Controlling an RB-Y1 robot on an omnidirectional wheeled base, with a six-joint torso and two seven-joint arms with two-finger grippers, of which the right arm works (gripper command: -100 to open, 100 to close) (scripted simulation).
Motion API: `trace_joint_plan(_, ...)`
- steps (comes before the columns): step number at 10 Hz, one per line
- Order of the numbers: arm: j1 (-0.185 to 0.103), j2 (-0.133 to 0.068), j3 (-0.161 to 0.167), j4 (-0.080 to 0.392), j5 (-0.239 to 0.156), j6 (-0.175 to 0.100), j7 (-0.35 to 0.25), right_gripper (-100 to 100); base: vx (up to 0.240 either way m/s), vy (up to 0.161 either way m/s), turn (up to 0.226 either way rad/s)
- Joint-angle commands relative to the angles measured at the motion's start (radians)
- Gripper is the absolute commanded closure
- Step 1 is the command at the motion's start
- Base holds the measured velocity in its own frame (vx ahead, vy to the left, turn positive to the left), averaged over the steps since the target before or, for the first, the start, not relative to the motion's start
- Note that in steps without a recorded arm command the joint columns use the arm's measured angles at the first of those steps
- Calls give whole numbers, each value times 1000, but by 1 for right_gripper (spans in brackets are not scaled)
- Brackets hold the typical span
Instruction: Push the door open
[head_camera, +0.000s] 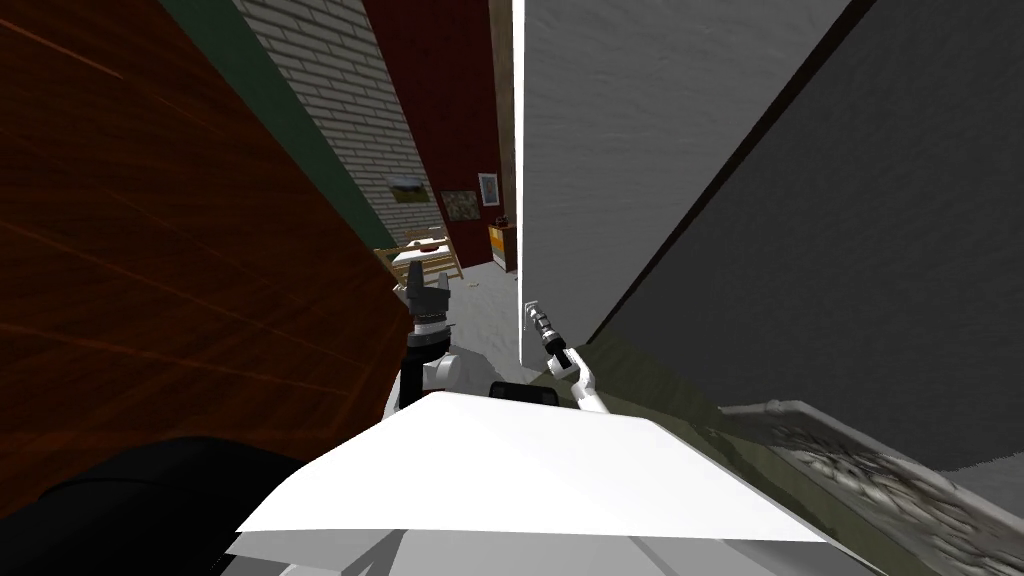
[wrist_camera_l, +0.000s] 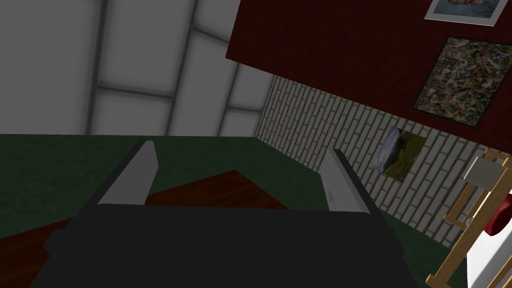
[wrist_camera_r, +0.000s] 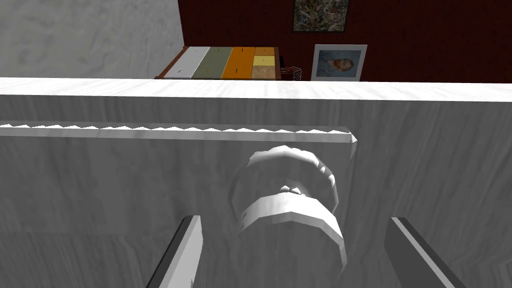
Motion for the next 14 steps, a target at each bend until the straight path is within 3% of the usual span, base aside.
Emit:
trace_joint_plan(1,0,0,0,0,0,0,0,-100,82,26,2)
trace_joint_plan(2,0,0,0,0,0,0,0,100,-9,-2,-3)
trace_joint_plan(7,0,0,0,0,0,0,0,100,-16,-6,0)
trace_joint_plan(8,1,-12,-15,3,-2,2,5,100,83,58,-36)
trace_joint_plan(14,-4,-38,-75,8,-14,5,22,100,157,127,-54)
